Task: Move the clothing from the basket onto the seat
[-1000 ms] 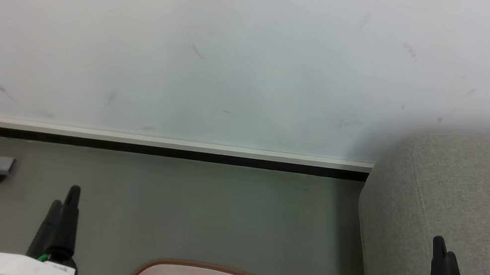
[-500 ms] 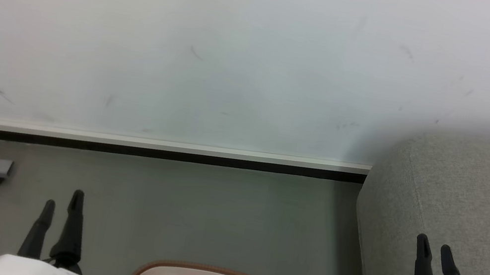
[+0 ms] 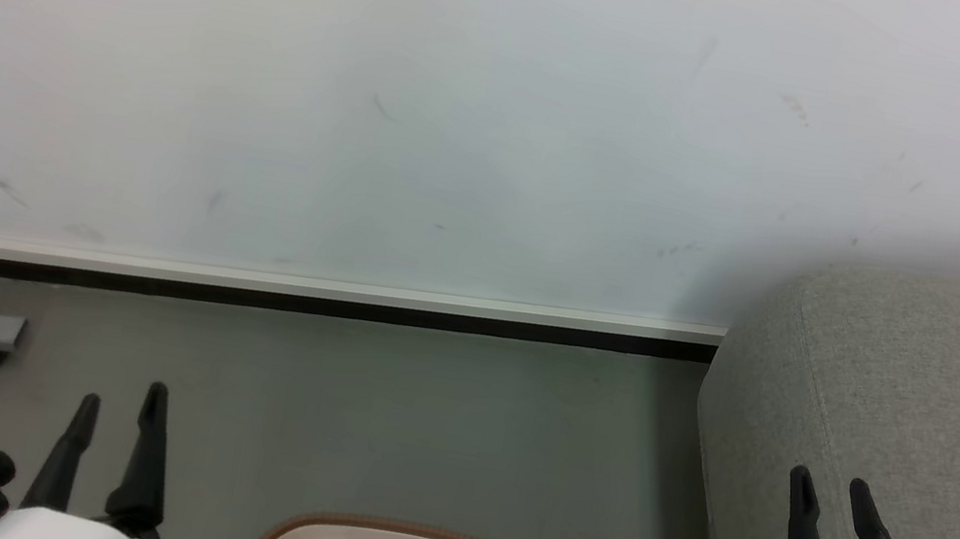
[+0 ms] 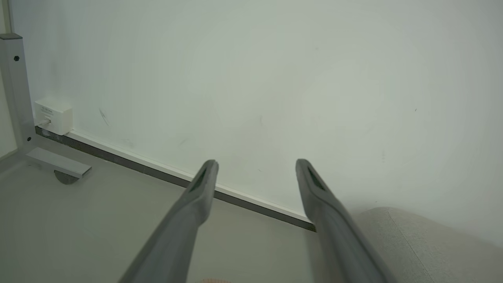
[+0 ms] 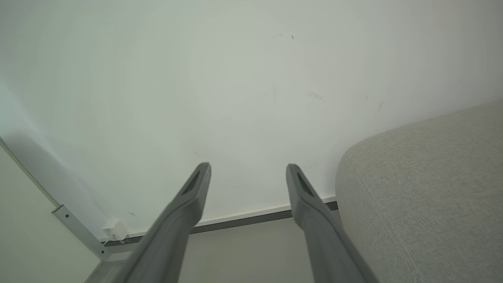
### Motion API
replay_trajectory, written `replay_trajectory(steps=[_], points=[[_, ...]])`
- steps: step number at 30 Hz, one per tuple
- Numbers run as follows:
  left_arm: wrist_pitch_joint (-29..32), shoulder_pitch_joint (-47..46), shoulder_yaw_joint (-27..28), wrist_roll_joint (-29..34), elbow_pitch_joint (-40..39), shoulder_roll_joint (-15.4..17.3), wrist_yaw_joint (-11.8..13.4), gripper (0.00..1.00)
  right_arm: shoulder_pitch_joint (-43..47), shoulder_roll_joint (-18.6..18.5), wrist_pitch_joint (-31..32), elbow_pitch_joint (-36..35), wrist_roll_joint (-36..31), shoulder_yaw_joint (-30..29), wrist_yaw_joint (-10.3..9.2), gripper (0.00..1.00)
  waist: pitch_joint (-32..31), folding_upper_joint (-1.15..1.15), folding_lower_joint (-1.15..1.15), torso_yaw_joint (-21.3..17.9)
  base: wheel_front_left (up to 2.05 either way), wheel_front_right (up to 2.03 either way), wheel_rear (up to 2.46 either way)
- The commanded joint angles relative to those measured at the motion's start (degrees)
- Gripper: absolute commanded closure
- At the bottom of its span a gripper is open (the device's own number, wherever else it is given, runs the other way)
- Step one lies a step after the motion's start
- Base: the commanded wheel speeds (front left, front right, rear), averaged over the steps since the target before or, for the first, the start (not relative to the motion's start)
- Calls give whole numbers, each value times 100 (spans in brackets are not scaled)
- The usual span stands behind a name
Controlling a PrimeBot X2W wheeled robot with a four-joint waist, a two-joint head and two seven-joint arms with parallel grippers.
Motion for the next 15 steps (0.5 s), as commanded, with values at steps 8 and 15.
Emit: replay_trajectory(steps=[8,15], points=[[-167,39,-14,532,-5,81,32,0,-145,-21,-164,57,-511,52,-8,0,-21,0,0,-8,0,0,0],[-250,48,-20,904,76,98,44,0,-163,-1,-259,285,-867,107,-8,0,-48,0,0,-17,0,0,0]])
